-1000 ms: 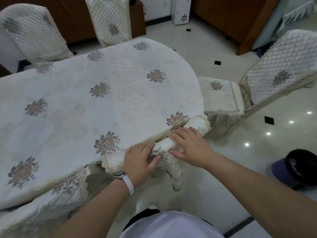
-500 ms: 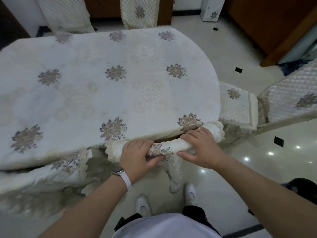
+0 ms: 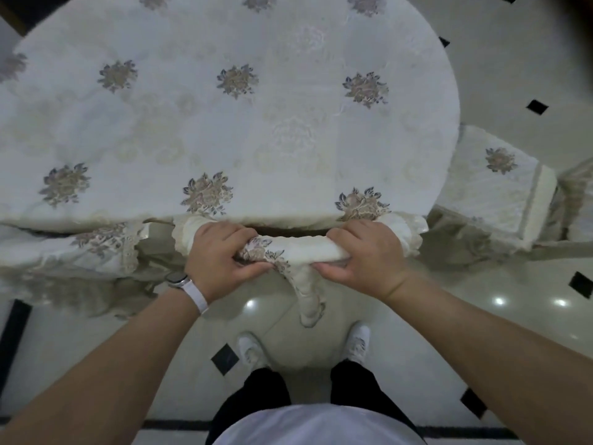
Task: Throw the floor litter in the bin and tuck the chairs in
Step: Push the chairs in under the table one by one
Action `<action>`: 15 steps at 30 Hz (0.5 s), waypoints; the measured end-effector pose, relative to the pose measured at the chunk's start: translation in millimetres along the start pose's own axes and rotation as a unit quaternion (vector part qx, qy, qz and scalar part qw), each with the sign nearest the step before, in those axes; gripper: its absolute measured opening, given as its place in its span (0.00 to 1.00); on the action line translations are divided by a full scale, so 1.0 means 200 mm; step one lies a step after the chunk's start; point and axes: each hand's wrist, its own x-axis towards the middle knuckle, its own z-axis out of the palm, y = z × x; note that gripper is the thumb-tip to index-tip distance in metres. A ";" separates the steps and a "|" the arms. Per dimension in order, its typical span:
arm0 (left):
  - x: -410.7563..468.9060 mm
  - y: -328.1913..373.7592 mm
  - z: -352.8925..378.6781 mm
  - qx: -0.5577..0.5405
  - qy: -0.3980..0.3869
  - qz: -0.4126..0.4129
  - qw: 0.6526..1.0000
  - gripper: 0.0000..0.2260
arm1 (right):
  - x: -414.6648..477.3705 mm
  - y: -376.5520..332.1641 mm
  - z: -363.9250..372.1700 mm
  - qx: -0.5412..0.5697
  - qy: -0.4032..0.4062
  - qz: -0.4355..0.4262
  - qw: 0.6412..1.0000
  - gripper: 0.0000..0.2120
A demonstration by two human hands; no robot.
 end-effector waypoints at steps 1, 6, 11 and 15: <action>0.00 0.00 0.01 0.006 0.005 0.001 1.000 0.32 | 0.00 -0.01 0.00 -0.003 0.004 -0.001 1.000 0.24; 0.02 -0.01 0.04 0.015 0.044 0.044 0.998 0.30 | 0.00 0.00 0.02 -0.002 0.030 -0.001 1.000 0.26; 0.02 -0.05 0.02 0.027 0.061 0.073 0.995 0.31 | 0.02 -0.07 0.02 -0.009 0.023 0.015 1.000 0.25; 0.00 -0.14 0.00 0.032 0.083 0.105 0.990 0.32 | 0.03 -0.15 0.05 -0.019 0.031 0.017 0.999 0.24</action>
